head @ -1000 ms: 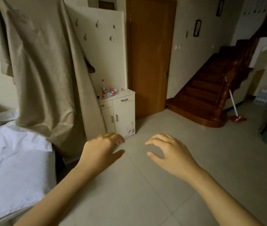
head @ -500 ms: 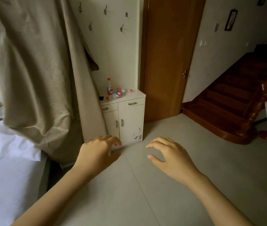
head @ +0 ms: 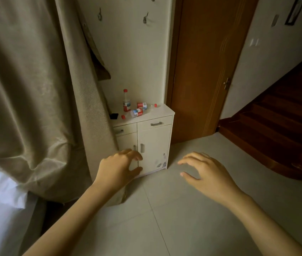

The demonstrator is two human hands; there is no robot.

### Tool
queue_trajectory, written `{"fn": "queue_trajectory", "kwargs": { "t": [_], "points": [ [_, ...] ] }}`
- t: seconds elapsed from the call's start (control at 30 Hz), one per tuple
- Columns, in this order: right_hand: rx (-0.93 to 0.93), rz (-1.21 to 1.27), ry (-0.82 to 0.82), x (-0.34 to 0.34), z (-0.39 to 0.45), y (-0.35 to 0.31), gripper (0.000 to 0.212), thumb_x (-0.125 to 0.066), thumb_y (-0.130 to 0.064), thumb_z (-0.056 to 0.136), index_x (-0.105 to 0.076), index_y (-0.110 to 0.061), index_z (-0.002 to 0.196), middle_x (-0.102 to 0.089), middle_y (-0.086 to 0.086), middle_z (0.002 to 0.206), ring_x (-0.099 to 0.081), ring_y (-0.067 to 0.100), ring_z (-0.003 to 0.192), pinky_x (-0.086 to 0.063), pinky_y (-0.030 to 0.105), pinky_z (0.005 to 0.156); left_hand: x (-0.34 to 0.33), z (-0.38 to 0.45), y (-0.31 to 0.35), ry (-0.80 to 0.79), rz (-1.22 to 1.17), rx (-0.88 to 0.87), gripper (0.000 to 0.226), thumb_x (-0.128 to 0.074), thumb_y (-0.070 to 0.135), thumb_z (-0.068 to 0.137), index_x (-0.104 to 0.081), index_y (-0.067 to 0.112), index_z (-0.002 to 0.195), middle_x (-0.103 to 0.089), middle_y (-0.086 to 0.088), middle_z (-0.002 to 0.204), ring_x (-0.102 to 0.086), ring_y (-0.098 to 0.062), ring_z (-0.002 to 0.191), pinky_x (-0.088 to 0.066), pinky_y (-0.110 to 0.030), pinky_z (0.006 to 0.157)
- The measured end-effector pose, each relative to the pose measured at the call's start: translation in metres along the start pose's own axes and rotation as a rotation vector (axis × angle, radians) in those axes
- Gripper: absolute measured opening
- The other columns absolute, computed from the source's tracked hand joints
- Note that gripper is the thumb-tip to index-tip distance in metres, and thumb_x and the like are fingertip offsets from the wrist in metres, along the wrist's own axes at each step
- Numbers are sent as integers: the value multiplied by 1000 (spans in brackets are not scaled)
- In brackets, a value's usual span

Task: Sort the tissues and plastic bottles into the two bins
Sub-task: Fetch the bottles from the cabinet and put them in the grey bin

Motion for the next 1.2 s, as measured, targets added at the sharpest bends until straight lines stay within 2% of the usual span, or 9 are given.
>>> {"fn": "queue_trajectory", "kwargs": {
  "t": [0.27,0.47,0.63,0.73,0.97,1.2],
  "points": [
    [-8,1,2,-23,104,93,25,-63,-33,86,-63,-30,111,-58,-18,110,-55,5,101,-50,30,78,-49,127,-28,-51,8,30,27,-60,46,86,-57,39,112,-58,19,114,-61,-6,93,-56,-34,74],
    [49,34,-68,-58,200,169,25,-63,-34,85,-63,-30,110,-58,-19,110,-53,4,102,-44,22,76,-90,217,-51,-77,30,113,28,-60,45,86,-56,37,113,-59,15,116,-61,-8,98,-56,-33,77],
    [134,41,-150,-83,283,224,24,-61,-36,87,-62,-30,111,-57,-19,111,-52,2,101,-35,9,74,-109,286,-80,-91,51,234,32,-59,45,88,-55,36,118,-57,16,121,-59,-4,100,-54,-22,78],
    [189,59,-170,-97,330,246,25,-61,-35,86,-63,-28,111,-59,-17,111,-53,5,102,-41,16,76,-125,313,-99,-110,50,311,34,-57,42,90,-54,34,123,-56,14,124,-57,-4,103,-45,-13,75],
    [254,138,-221,-149,423,282,25,-60,-35,87,-63,-29,111,-58,-17,113,-53,3,105,-46,22,83,-169,373,-147,-122,32,429,34,-56,41,91,-54,33,124,-56,15,126,-56,-2,106,-43,-12,79],
    [236,147,-258,-205,522,330,25,-62,-35,86,-64,-27,109,-60,-13,110,-55,7,102,-51,29,80,-236,454,-227,-111,-81,523,30,-63,43,86,-56,36,115,-60,18,109,-57,2,88,-41,-9,66]
  ]
}}
Point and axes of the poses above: each hand's wrist, its own z-axis towards the middle knuckle, its own x-axis out of the back of the hand, y = z × x, the point moved 8 cm from there along z, towards the middle knuckle
